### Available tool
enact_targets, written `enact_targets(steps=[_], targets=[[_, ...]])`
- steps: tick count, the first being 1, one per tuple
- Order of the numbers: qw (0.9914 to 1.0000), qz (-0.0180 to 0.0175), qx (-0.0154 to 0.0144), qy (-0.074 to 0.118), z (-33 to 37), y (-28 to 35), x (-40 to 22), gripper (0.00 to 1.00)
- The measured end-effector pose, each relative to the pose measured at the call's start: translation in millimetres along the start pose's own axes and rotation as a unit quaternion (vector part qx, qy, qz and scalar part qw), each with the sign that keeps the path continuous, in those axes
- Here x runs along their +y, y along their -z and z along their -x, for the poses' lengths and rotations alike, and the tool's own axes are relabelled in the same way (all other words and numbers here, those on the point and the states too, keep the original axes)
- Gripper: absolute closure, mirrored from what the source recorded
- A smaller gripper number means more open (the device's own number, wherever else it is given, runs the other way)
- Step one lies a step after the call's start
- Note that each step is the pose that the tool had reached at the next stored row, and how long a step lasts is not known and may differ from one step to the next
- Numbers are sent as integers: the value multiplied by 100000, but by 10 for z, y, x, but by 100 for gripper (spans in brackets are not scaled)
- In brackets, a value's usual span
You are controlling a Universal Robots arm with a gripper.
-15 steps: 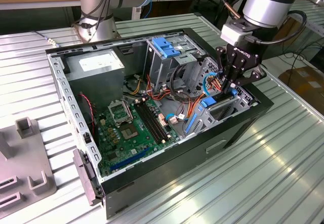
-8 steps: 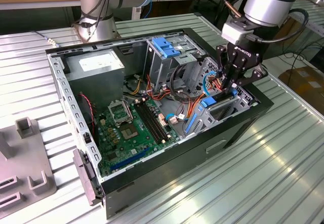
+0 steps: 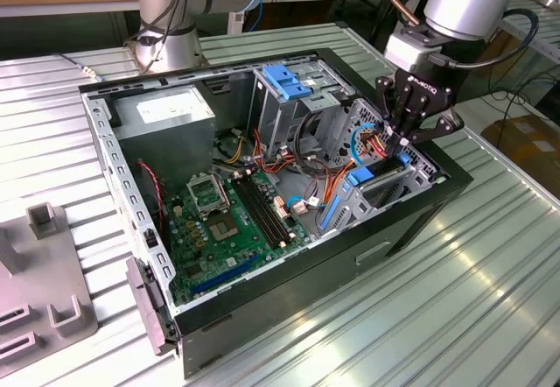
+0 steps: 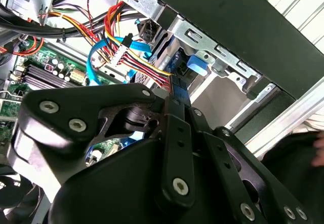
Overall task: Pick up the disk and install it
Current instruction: 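Insert the first disk wire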
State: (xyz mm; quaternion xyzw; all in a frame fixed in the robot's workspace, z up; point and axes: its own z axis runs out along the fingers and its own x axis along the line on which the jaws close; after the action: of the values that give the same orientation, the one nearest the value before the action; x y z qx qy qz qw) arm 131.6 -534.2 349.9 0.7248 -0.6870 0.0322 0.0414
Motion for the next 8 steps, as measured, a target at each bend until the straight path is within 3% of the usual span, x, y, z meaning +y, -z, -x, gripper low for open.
enact_targets(steps=[8], targets=[[100000,-2,1,-1,0,4,0,90]])
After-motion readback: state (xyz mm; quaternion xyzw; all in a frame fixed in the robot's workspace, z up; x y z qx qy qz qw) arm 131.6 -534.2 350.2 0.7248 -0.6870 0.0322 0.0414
